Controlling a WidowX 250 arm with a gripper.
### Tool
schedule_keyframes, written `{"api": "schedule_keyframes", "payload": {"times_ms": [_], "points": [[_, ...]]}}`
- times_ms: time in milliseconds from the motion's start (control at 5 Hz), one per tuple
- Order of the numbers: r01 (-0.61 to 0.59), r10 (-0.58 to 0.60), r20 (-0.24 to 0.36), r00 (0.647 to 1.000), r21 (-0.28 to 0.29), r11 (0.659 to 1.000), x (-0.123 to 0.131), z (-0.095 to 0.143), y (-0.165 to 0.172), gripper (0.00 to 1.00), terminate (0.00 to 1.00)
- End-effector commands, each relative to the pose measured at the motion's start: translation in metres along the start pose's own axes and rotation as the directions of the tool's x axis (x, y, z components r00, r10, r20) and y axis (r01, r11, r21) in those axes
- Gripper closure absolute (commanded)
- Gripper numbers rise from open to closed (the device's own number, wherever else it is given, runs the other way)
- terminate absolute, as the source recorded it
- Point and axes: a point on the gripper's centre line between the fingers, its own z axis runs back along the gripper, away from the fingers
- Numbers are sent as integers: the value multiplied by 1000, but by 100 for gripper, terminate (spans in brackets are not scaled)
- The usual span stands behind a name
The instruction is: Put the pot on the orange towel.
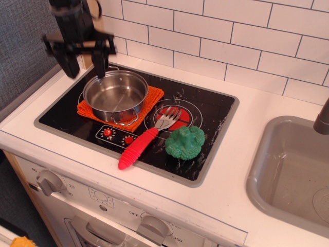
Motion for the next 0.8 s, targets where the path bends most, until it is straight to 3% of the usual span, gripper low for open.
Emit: {"api": "schedule_keyframes", "payload": {"times_ms": [0,200,400,600], "points": [[343,-337,101,936,-48,938,-11,54,-15,0,0],[444,-441,63,895,-39,895,-11,43,-24,0,0],[444,-444,21,896,10,896,-15,32,-28,0,0],[404,-406,33,913,60,913,-20,31,-31,0,0]]}}
